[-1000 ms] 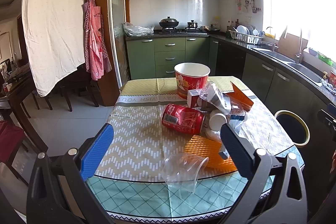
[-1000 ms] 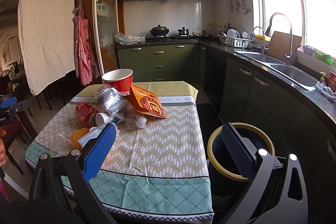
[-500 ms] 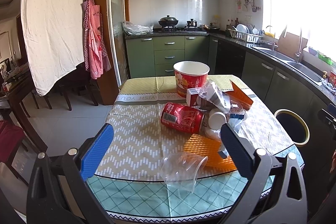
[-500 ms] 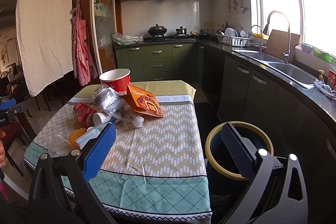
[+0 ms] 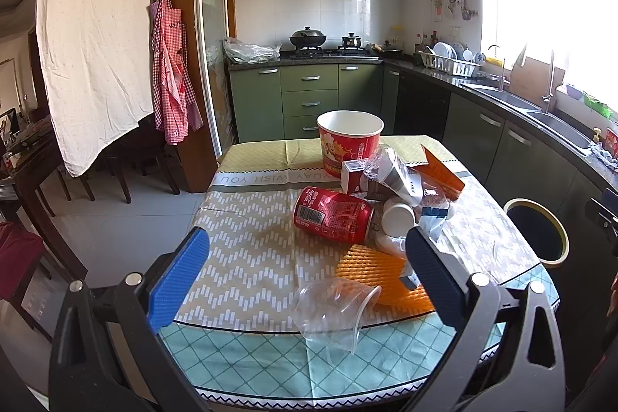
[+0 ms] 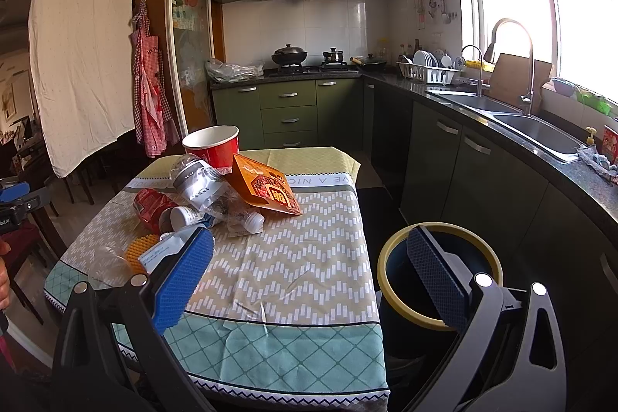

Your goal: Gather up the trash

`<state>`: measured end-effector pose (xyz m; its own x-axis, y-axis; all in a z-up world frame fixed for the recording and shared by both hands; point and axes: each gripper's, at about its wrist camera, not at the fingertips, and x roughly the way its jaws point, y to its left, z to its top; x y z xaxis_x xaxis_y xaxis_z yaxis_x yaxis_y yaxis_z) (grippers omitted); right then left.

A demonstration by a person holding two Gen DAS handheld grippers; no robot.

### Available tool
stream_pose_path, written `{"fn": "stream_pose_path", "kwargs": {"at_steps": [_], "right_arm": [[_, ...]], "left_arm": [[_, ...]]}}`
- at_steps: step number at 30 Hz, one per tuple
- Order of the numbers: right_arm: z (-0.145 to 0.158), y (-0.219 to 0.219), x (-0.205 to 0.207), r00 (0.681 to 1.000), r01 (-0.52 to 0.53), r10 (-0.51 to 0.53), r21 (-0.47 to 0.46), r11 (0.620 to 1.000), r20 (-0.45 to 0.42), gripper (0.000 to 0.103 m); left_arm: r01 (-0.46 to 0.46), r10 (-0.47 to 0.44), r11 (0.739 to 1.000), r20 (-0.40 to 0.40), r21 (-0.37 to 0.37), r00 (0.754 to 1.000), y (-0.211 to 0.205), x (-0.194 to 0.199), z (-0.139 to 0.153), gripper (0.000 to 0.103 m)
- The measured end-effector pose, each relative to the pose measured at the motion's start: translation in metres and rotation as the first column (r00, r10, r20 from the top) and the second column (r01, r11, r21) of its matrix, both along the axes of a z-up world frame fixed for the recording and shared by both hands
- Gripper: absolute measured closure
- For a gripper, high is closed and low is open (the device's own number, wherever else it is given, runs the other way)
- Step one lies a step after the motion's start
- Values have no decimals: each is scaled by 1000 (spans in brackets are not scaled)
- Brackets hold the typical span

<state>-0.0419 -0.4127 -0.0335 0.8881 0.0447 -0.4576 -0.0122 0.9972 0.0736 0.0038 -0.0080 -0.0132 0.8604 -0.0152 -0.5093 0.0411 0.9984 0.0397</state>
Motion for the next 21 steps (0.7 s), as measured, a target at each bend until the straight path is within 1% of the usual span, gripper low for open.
{"fn": "stream_pose_path", "kwargs": {"at_steps": [21], "right_arm": [[0, 0, 0, 1000, 1, -1, 1, 1000, 0, 4]], "left_arm": [[2, -2, 1000, -5, 2, 1000, -2, 1, -4, 6]]}}
